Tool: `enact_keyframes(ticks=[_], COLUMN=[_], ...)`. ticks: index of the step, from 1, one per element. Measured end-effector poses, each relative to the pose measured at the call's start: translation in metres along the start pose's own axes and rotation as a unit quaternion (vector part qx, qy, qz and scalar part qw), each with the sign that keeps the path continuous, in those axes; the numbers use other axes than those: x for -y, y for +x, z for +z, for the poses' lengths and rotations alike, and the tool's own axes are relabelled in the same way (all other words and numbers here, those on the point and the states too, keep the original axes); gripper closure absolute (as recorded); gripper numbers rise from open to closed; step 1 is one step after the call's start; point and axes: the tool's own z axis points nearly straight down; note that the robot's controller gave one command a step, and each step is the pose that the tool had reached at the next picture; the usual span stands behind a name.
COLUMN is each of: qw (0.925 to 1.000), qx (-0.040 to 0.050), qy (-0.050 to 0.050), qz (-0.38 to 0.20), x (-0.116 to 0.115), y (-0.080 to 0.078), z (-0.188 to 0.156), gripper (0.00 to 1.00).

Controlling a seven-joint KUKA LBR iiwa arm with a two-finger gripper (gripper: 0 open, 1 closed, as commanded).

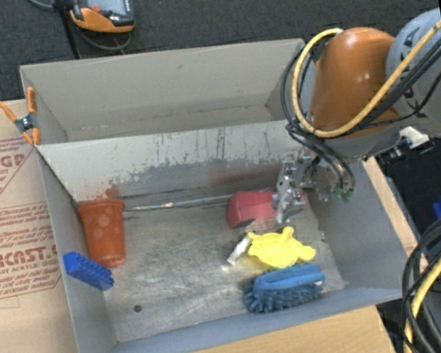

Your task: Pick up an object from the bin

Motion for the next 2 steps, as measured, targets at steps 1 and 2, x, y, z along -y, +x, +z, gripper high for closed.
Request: enact_keyframes(ticks=[1, 2], qw=[0.9998, 0.9999], qx=[-0.0007, 0.002], qy=[-0.001, 0.0], qz=[-0.018, -0.017], x=[-0.1052, -0.1029], y=[0.0115, 0.0094], z=[0.0696, 0.0671], gripper=[0.0, 0.0])
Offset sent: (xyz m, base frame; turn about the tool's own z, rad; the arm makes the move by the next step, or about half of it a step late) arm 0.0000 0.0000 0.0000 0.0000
